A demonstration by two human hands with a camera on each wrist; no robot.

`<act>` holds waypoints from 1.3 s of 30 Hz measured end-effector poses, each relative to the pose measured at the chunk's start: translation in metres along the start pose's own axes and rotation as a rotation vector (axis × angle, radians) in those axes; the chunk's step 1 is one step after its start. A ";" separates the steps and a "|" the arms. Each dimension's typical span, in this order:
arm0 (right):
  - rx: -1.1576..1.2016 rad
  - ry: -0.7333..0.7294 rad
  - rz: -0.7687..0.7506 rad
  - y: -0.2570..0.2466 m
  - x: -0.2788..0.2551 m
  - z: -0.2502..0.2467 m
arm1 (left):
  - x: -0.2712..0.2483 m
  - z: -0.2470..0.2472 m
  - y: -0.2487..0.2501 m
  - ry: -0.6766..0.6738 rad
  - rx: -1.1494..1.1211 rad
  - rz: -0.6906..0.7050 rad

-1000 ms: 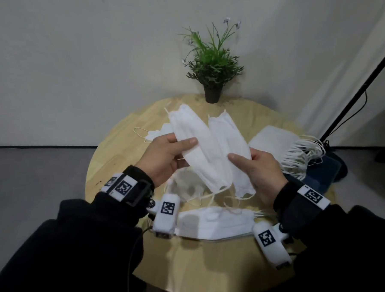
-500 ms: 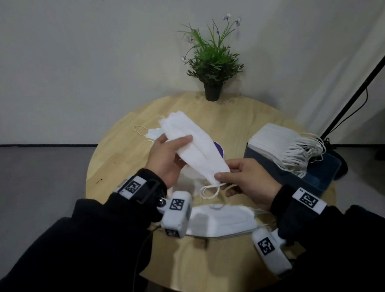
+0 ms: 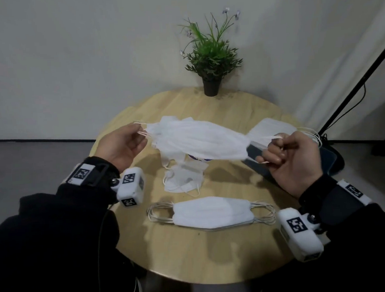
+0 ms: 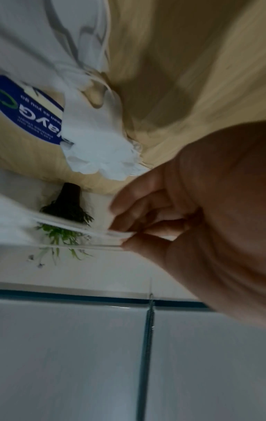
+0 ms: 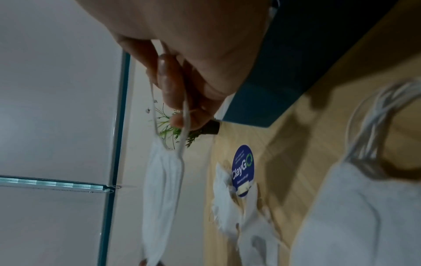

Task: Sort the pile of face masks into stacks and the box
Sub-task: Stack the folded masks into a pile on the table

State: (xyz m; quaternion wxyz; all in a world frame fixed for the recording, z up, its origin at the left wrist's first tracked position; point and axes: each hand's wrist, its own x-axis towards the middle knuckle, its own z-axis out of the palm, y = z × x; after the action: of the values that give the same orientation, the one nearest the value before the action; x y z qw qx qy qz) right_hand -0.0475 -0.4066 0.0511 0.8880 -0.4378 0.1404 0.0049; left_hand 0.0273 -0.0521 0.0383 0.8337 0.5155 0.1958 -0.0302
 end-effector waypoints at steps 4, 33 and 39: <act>-0.243 0.075 0.003 -0.002 0.000 -0.022 | -0.008 -0.014 0.018 -0.143 -0.160 -0.111; -1.879 -0.678 -0.178 0.056 -0.027 -0.033 | -0.086 -0.013 -0.065 -0.705 1.595 0.407; -2.076 -0.714 -0.098 0.087 -0.025 -0.029 | -0.081 -0.005 -0.109 -0.859 1.829 0.507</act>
State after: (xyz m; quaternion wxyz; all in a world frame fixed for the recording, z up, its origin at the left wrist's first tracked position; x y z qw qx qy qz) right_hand -0.0900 -0.3726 -0.0270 0.0764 -0.9503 -0.2147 0.2120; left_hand -0.0763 -0.1111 -0.0272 0.1063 0.9224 -0.3290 -0.1721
